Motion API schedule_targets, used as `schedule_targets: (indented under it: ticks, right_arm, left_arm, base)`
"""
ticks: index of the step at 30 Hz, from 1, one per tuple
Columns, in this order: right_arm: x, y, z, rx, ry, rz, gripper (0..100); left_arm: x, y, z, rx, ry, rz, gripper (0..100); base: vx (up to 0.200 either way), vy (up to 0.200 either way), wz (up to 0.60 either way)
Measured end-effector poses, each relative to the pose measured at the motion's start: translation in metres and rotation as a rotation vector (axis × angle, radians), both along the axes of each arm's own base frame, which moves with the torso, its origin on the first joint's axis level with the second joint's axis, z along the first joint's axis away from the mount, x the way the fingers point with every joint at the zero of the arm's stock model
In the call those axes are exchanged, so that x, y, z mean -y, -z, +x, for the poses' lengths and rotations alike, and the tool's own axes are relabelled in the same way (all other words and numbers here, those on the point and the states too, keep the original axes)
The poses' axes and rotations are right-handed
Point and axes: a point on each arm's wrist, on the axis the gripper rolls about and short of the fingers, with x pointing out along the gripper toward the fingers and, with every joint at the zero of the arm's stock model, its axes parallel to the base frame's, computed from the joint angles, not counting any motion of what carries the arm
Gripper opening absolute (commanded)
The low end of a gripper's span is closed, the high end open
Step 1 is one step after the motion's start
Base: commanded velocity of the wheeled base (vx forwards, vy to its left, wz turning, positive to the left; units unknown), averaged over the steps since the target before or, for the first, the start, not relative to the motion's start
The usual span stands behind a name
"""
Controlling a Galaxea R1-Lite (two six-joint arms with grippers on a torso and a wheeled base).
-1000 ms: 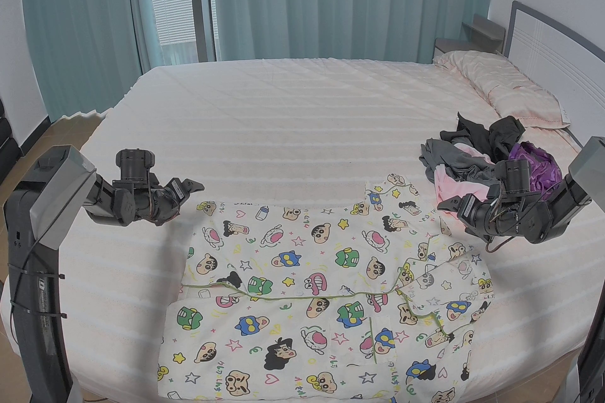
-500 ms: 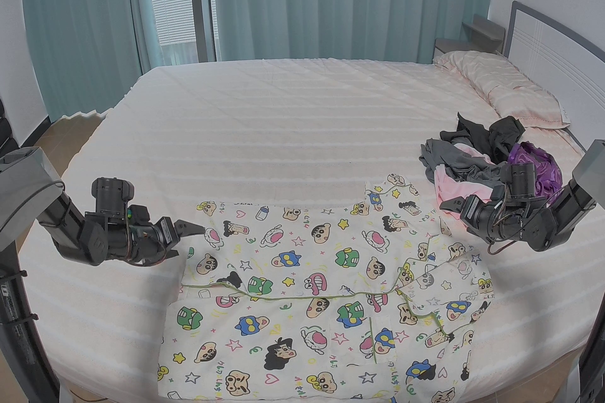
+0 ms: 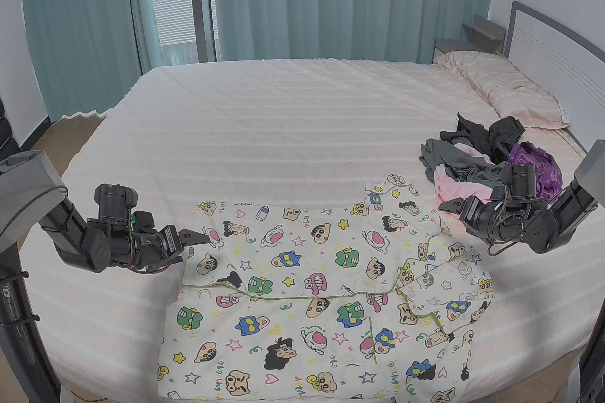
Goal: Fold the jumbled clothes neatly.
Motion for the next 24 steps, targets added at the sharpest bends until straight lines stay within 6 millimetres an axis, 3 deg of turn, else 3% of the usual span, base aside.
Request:
schedule_targets:
  ticks: [11, 21, 22, 24]
  right_arm:
    - [0.001, 0.0, 0.0, -0.001, 0.003, 0.001, 100]
    - [0.001, -0.001, 0.0, 0.0, -0.009, 0.016, 100]
    - [0.002, -0.001, 0.0, 0.0, -0.008, 0.016, 100]
    - [0.002, -0.001, 0.0, 0.0, -0.007, 0.018, 100]
  left_arm:
    - [-0.001, 0.024, 0.011, -0.047, -0.013, 0.011, 100]
    - [-0.001, 0.03, 0.009, -0.068, -0.013, 0.012, 100]
    - [-0.001, 0.03, 0.009, -0.07, -0.013, 0.012, 0]
    - [-0.001, 0.031, 0.008, -0.077, -0.013, 0.012, 0]
  base:
    - [0.0, 0.0, 0.0]
    - [0.0, 0.0, 0.0]
    - [0.0, 0.0, 0.0]
    - [0.0, 0.0, 0.0]
